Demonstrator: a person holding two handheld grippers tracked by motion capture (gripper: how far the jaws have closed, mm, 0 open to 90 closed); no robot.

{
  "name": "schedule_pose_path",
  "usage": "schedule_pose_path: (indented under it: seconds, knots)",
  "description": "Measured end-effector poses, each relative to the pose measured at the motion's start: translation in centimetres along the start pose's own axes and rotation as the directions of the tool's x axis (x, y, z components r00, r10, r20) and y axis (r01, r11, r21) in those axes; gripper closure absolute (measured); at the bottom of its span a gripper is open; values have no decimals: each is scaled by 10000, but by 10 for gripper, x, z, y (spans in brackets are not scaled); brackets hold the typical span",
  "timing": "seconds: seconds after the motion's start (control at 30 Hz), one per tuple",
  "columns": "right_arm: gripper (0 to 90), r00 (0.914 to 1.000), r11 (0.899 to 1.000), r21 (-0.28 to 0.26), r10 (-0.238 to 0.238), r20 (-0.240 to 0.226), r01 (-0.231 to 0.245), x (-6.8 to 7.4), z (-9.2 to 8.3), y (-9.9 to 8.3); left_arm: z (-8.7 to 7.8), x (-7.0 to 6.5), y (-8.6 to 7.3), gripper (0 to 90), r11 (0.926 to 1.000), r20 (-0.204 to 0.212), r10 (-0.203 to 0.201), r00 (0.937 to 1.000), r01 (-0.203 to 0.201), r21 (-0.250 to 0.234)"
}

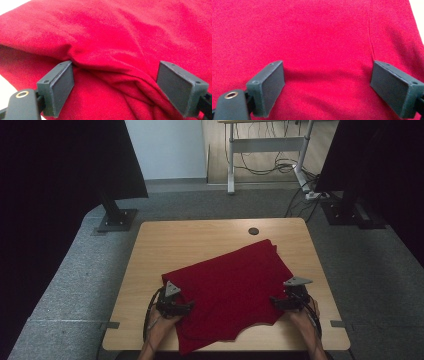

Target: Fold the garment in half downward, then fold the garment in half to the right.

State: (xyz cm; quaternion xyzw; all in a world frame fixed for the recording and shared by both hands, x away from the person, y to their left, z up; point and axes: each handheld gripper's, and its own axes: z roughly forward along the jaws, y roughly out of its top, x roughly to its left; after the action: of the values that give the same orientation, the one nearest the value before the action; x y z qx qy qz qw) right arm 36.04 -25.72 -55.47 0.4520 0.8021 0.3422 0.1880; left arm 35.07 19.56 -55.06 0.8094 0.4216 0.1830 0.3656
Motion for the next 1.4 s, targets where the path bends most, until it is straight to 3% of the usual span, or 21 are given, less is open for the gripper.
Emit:
schedule_pose_path:
  seconds: [0.03, 0.07, 0.1, 0.17, 0.2, 0.23, 0.3, 0.43, 0.47, 0.57, 0.6, 0.63, 0.87, 0.93, 1.07, 1.1, 1.4]
  knots:
    - [121, 10000, 10000, -56, 3, 37, -2, 1, -2, 1, 0, 0, 0, 150, 10000, 0, 0, 10000, 0, 0]
    - [121, 10000, 10000, -56, 3, 37, -2, 1, -2, 1, -10, 4, 5, 150, 9997, 7, 22, 10000, -22, -263]
    - [119, 9998, 9987, -482, 171, -107, -176, 3, -11, 4, -14, 6, 7, 149, 9994, -9, 46, 10000, -47, -332]
    - [119, 9997, 9982, -567, 167, -149, -176, 4, -15, 5, -14, 6, 7, 146, 9994, -9, 46, 10000, -47, -332]
    - [120, 9997, 9982, -567, 167, -149, -176, 4, -15, 5, -28, 12, 8, 146, 9981, -266, 67, 9996, -83, -605]
    - [119, 9995, 9965, -790, 250, -184, -264, 5, -28, 5, -33, 16, 7, 135, 9979, -395, 39, 9992, -65, -648]
    - [119, 9992, 9953, -891, 352, -193, -368, 5, -32, 4, -41, 23, 2, 127, 9977, -570, -139, 9983, 101, -674]
    - [119, 9989, 9947, -918, 452, -124, -461, 0, -41, -8, -44, 27, -1, 123, 9976, -690, -214, 9974, 167, -677]
    - [119, 9986, 9956, -779, 523, -54, -525, -6, -47, -26, -49, 47, -23, 122, 9979, -1184, -594, 9912, 557, -337]
    - [119, 9989, 9966, -682, 458, -29, -459, -7, -48, -31, -49, 47, -23, 122, 9979, -1184, -594, 9912, 557, -337]
    - [119, 9989, 9966, -682, 458, -29, -459, -7, -48, -31, -49, 58, -36, 122, 9977, -1400, -675, 9878, 668, -98]
    - [115, 9994, 9988, -354, 338, 54, -336, -10, -48, -46, -48, 59, -39, 121, 9979, -1485, -643, 9868, 652, 8]
    - [103, 9994, 9991, -272, 333, 89, -331, -12, -48, -54, -45, 61, -43, 124, 9983, -1348, -556, 9893, 578, 120]
    - [88, 9996, 9995, -205, 236, 175, -232, -11, -47, -54, -45, 62, -43, 101, 9977, -1139, -593, 9917, 625, 249]
    - [54, 9997, 9997, -151, 189, 135, -187, -10, -47, -54, -44, 60, -43, 56, 9980, -1221, -519, 9912, 557, 286]
    - [5, 9998, 9999, -73, 155, 106, -155, -10, -46, -54, -44, 60, -43, 56, 9978, -1284, -554, 9902, 595, 283]
    - [0, 9999, 9999, 48, 143, 69, -144, -10, -45, -53, -44, 59, -41, 87, 9970, -1300, -668, 9893, 713, 303]
